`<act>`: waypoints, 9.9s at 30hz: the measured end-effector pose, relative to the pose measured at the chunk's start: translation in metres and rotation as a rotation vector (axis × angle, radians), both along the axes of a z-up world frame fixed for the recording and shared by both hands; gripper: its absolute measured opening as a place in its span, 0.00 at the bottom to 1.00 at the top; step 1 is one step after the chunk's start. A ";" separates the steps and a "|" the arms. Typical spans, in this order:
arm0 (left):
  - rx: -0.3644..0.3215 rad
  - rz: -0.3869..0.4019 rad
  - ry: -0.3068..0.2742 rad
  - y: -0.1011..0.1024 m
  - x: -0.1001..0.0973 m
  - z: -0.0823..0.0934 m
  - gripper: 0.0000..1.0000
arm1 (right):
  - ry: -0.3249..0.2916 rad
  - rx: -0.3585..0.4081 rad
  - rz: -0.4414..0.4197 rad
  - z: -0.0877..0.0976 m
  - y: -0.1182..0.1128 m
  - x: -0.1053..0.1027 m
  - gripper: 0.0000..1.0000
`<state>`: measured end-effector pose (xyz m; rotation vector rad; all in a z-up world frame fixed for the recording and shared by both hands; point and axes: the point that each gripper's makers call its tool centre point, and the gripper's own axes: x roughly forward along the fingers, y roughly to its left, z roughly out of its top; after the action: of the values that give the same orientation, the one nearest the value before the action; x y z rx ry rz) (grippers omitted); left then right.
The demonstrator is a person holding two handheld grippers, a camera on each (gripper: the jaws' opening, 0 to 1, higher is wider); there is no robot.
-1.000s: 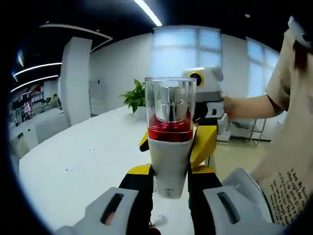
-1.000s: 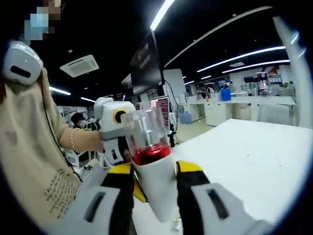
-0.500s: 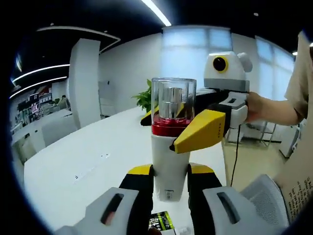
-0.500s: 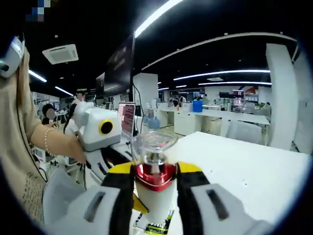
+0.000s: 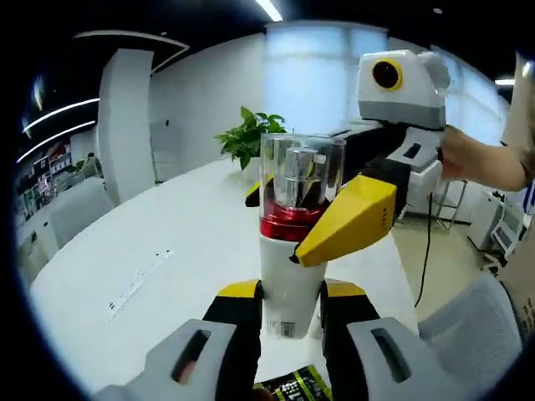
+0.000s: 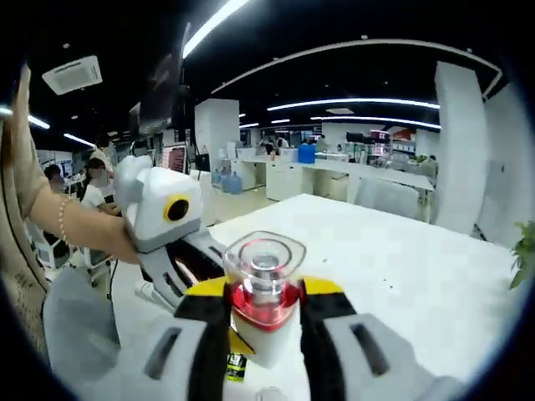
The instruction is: Arrange the skincare products in the storage area until every visible bottle or jar stands upright without overlapping.
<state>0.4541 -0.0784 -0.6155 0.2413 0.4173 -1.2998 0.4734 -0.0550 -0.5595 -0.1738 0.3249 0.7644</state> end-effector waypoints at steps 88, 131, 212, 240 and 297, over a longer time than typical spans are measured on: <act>0.151 0.011 0.071 0.023 -0.013 -0.078 0.51 | 0.230 0.023 -0.207 -0.072 -0.040 -0.030 0.63; 0.011 0.546 0.275 0.197 -0.171 -0.072 0.89 | 0.386 0.196 -0.275 -0.133 -0.014 -0.178 0.93; 0.682 -0.374 -0.063 0.095 -0.088 -0.164 0.18 | 0.379 0.129 -0.302 -0.141 -0.019 -0.182 0.97; -0.269 0.195 0.508 0.115 -0.119 -0.033 0.17 | 0.397 0.214 -0.218 -0.132 -0.005 -0.182 0.82; 0.081 0.329 -0.044 0.104 -0.148 0.006 0.19 | 0.299 0.578 -0.123 -0.013 0.070 -0.149 0.18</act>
<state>0.3058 0.0253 -0.6100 0.2569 0.4516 -0.9549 0.3243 0.0149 -0.5728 0.5052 0.3802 0.7335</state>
